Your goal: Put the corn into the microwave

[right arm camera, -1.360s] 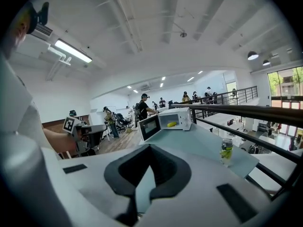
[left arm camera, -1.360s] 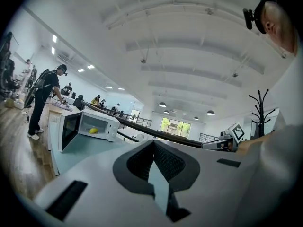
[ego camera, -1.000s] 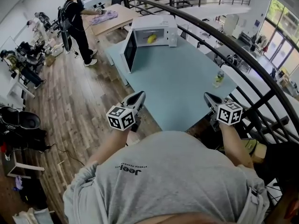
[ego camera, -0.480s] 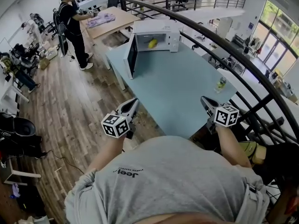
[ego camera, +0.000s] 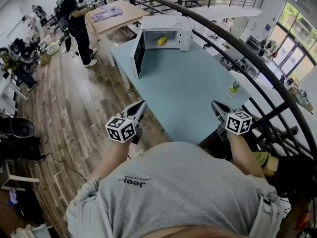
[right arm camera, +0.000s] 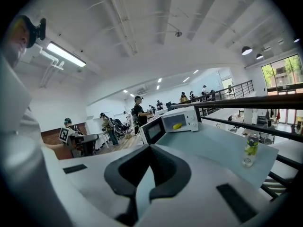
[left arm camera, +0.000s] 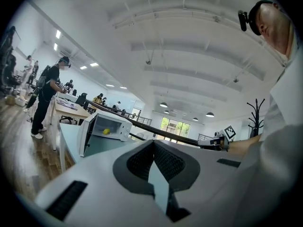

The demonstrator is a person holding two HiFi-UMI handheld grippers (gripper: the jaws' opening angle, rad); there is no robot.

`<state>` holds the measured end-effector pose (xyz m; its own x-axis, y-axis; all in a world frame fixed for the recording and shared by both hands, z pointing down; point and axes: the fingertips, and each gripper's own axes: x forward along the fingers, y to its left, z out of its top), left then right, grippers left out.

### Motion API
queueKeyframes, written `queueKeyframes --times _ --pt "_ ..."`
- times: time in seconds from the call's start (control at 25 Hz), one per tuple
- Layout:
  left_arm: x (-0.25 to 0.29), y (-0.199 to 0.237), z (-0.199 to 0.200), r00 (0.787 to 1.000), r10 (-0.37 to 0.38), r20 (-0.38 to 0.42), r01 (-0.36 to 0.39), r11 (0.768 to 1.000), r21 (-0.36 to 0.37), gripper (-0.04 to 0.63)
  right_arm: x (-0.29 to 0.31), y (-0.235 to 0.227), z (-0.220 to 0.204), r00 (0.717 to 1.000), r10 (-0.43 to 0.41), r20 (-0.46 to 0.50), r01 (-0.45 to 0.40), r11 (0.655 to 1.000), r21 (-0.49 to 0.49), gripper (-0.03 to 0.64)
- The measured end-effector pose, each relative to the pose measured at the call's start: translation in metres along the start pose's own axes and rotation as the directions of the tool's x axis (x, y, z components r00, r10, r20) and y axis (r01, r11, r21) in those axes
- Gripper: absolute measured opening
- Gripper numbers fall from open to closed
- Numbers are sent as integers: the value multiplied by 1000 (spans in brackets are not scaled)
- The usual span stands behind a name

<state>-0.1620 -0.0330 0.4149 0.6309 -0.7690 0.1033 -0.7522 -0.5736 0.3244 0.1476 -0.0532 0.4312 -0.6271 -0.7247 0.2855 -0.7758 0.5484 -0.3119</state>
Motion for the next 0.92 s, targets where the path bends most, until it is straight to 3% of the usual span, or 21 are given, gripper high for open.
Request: queueKeyframes --times 0.92 --pt "2 -8 -1 1000 8 -1 -8 1000 6 18 -8 -3 -1 1000 6 -20 -7 1000 -26 17"
